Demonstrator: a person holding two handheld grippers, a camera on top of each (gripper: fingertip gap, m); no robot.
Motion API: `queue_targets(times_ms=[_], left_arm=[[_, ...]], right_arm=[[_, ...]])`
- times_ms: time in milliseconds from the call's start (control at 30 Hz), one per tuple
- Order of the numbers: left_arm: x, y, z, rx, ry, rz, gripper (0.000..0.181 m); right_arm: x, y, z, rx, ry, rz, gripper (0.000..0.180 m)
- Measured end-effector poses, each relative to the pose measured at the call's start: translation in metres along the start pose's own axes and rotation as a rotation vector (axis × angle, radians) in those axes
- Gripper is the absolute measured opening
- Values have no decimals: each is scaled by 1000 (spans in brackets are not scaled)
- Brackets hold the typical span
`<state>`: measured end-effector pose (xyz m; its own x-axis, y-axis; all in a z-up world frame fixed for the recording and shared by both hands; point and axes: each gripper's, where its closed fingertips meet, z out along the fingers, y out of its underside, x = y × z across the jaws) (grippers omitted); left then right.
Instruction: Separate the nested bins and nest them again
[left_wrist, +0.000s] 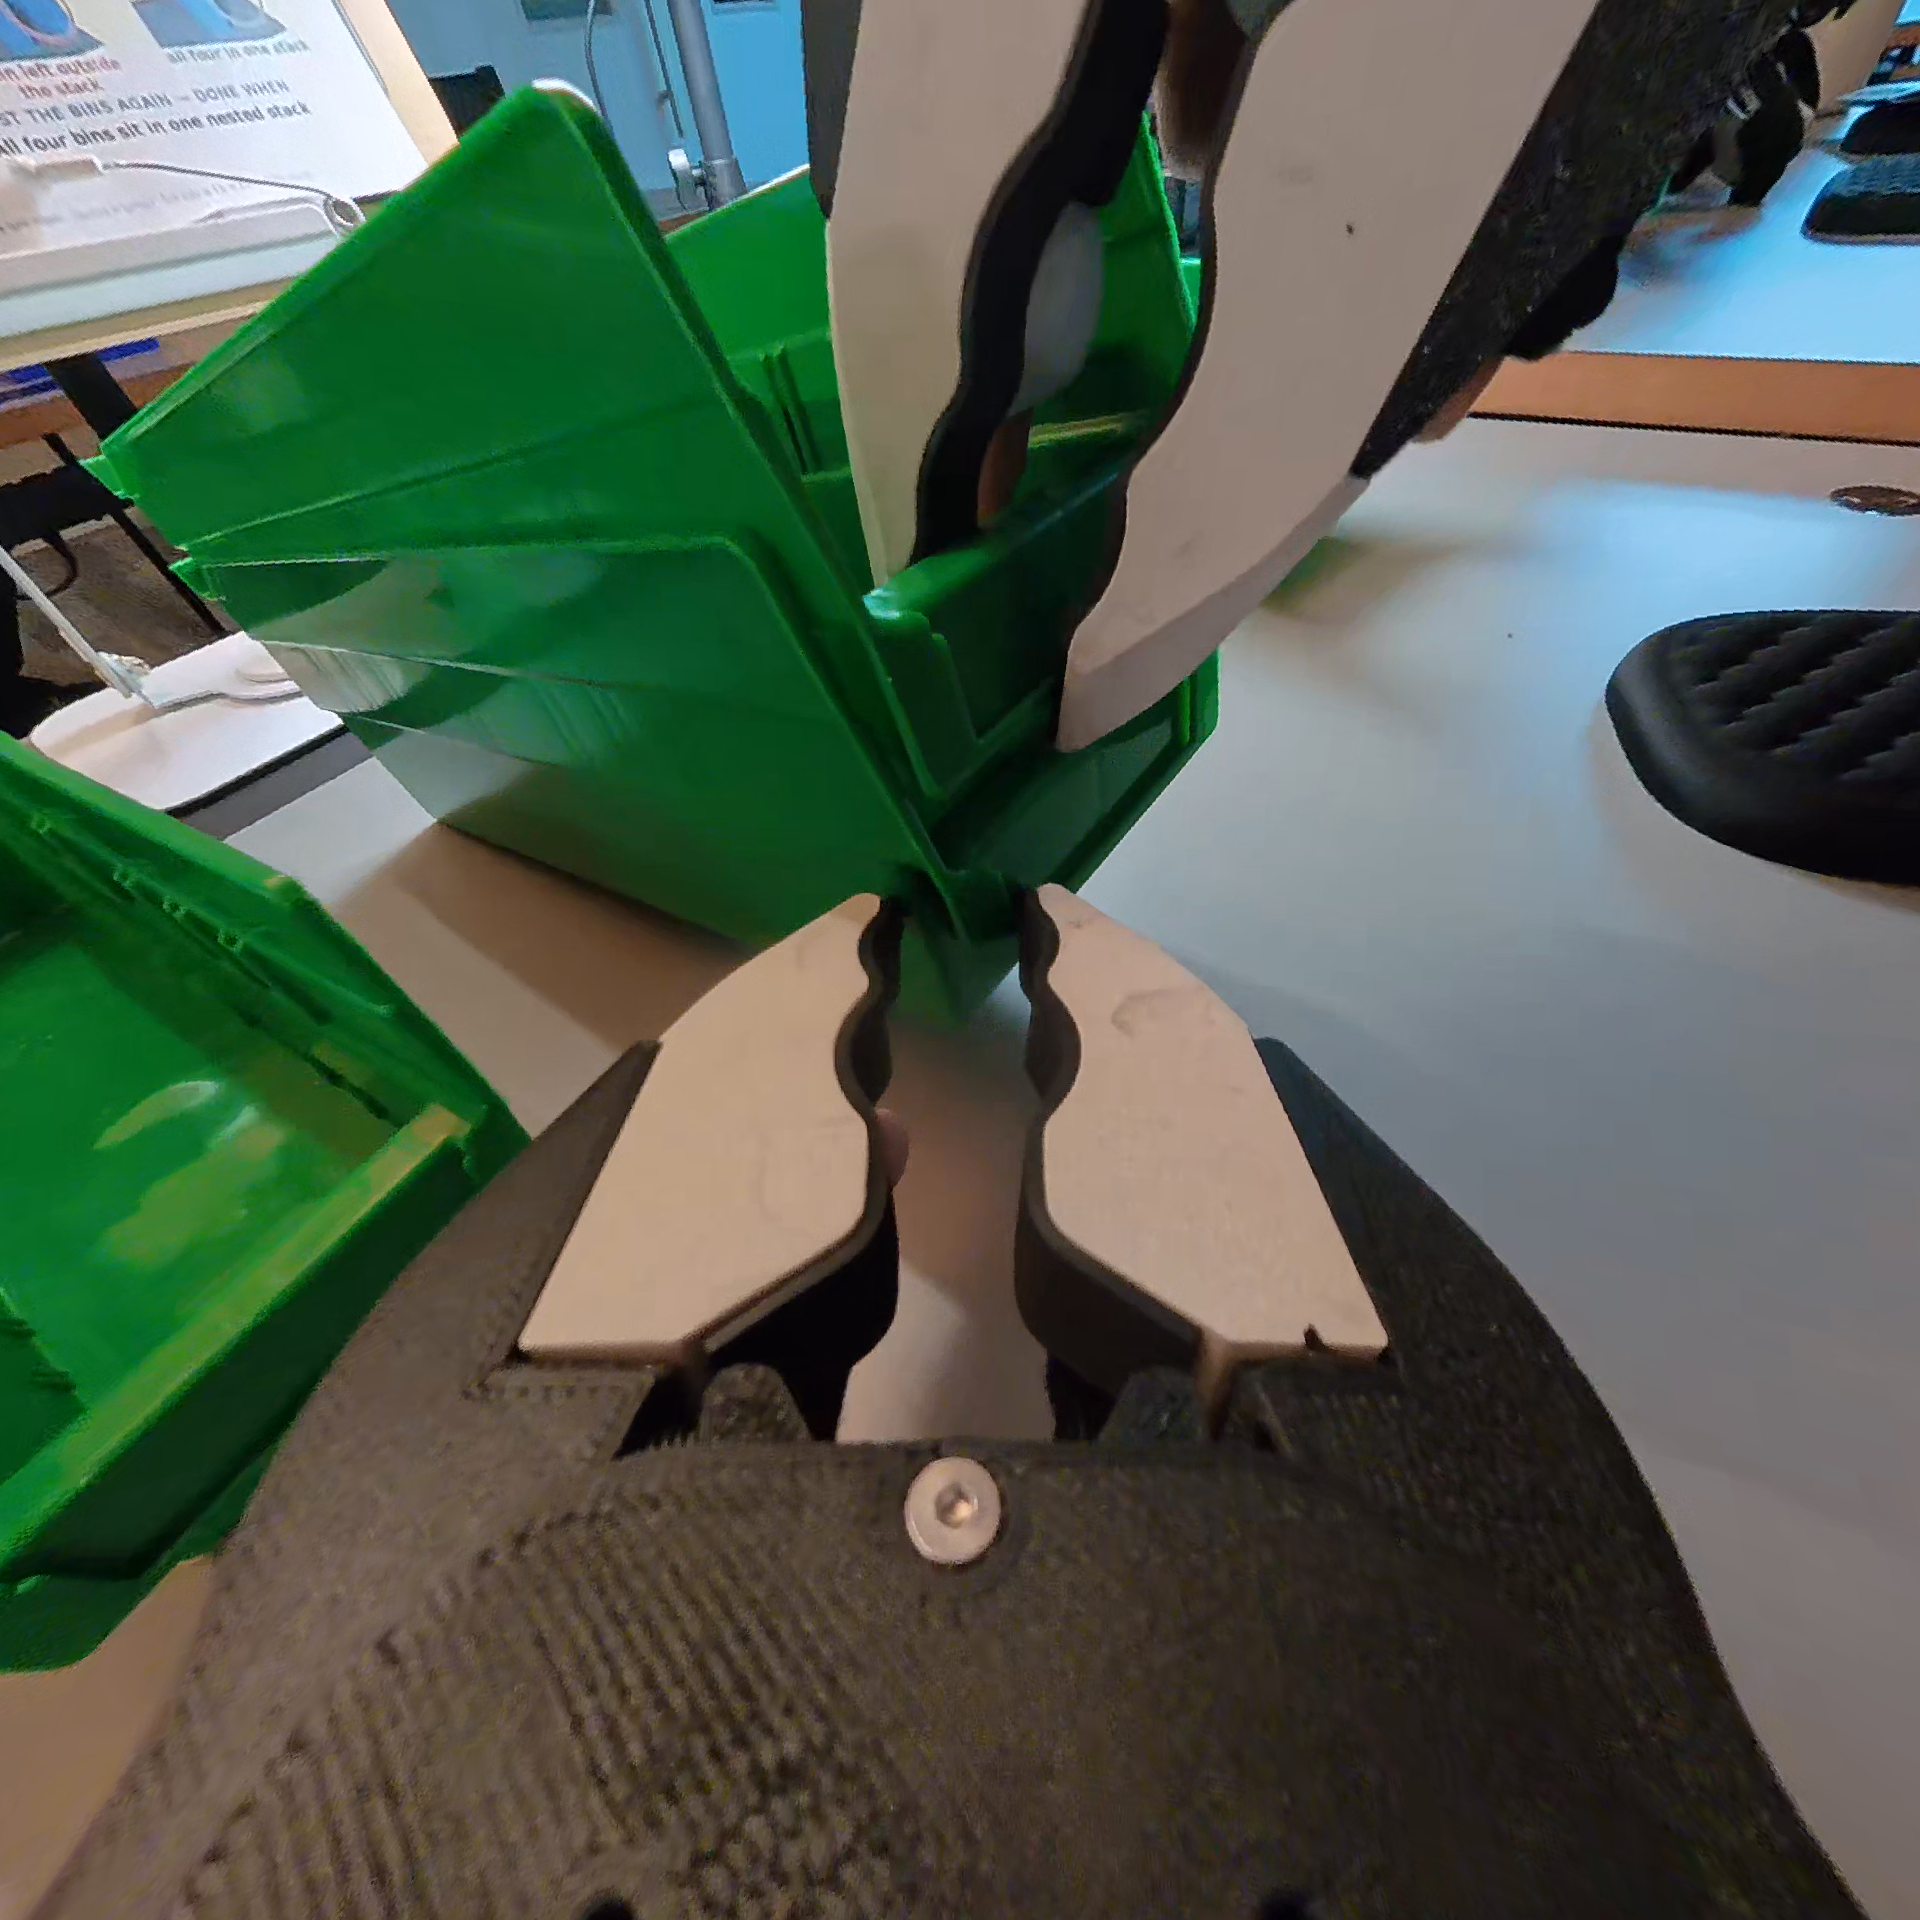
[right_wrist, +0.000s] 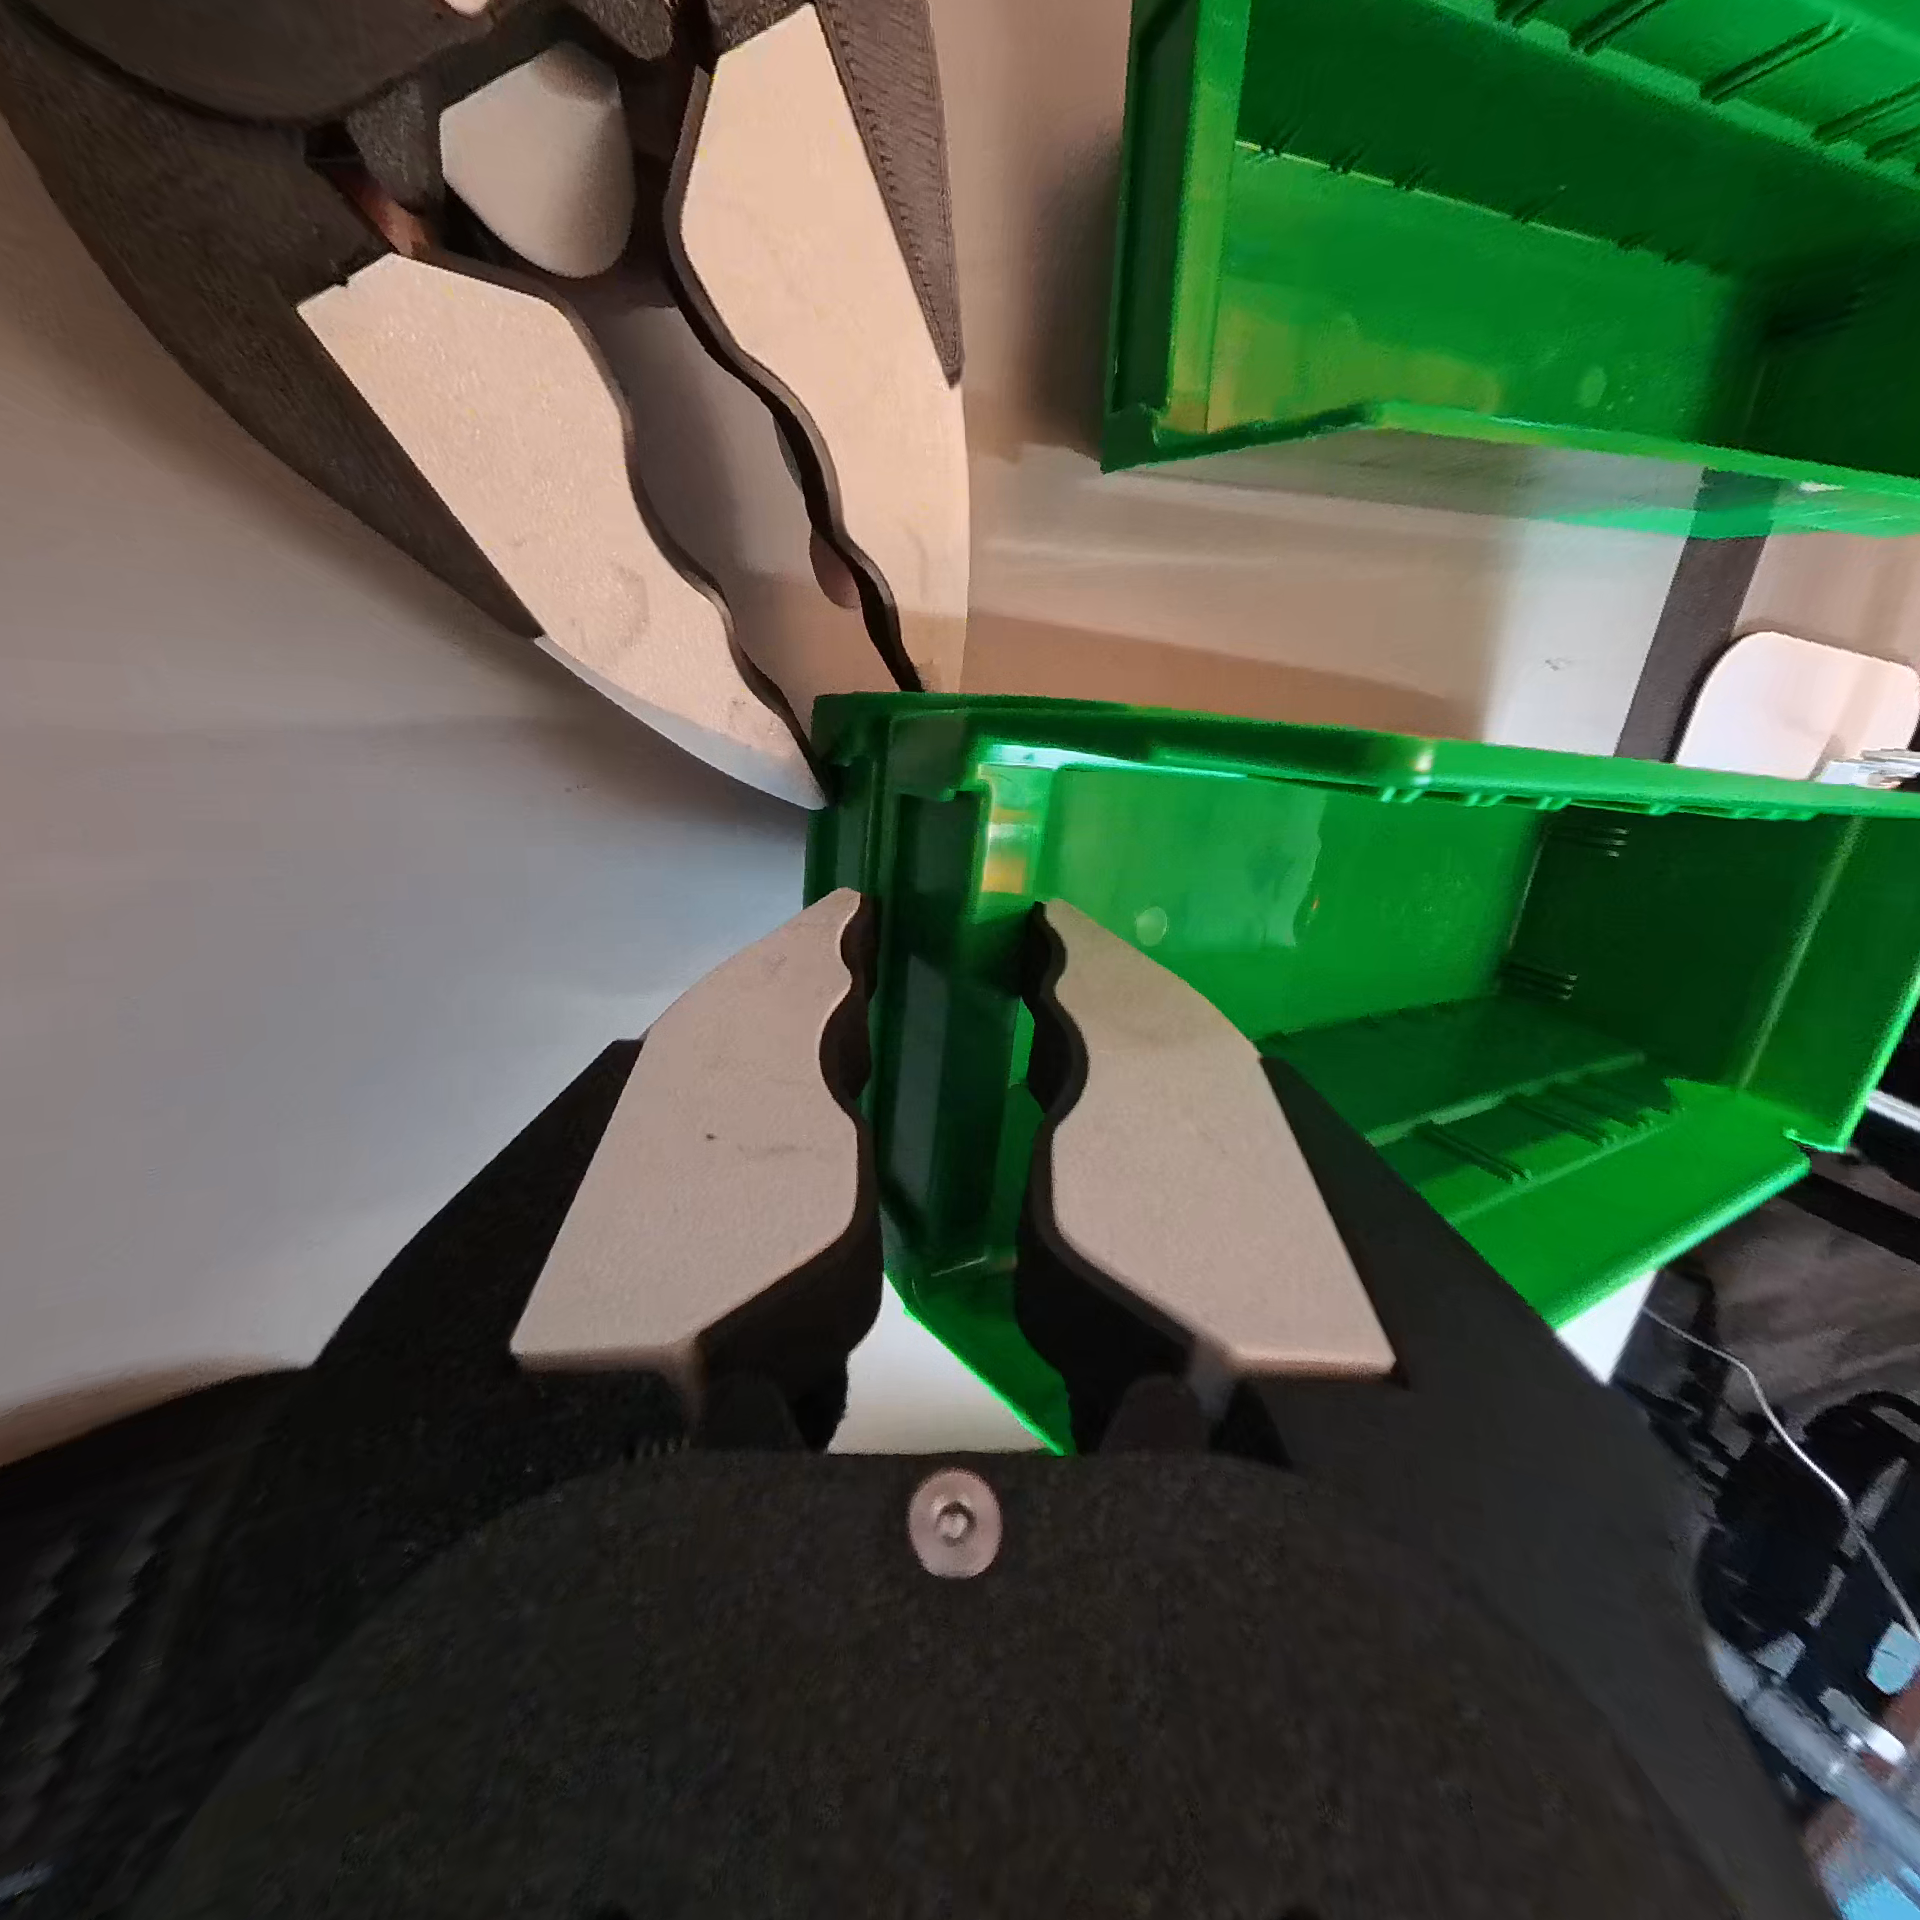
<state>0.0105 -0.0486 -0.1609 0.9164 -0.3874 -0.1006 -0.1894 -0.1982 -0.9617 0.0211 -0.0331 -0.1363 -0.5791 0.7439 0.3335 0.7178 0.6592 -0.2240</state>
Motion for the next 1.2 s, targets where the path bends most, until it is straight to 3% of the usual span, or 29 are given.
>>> queue_targets(times_ms=[300,500,767,1200], left_arm=[[-10,-2,-5,16,-35,10,28],[-12,0,-7,5,0,-83,26],[-12,22,2,-115,-8,-112,24],[-11,26,3,-146,-20,-85,19]], right_arm=[[1,-7,7,1,134,-63,29],[1,-9,11,47,174,-45,29],[-3,-2,33,2,255,-109,29],[-2,3,42,-28,271,-101,33]])
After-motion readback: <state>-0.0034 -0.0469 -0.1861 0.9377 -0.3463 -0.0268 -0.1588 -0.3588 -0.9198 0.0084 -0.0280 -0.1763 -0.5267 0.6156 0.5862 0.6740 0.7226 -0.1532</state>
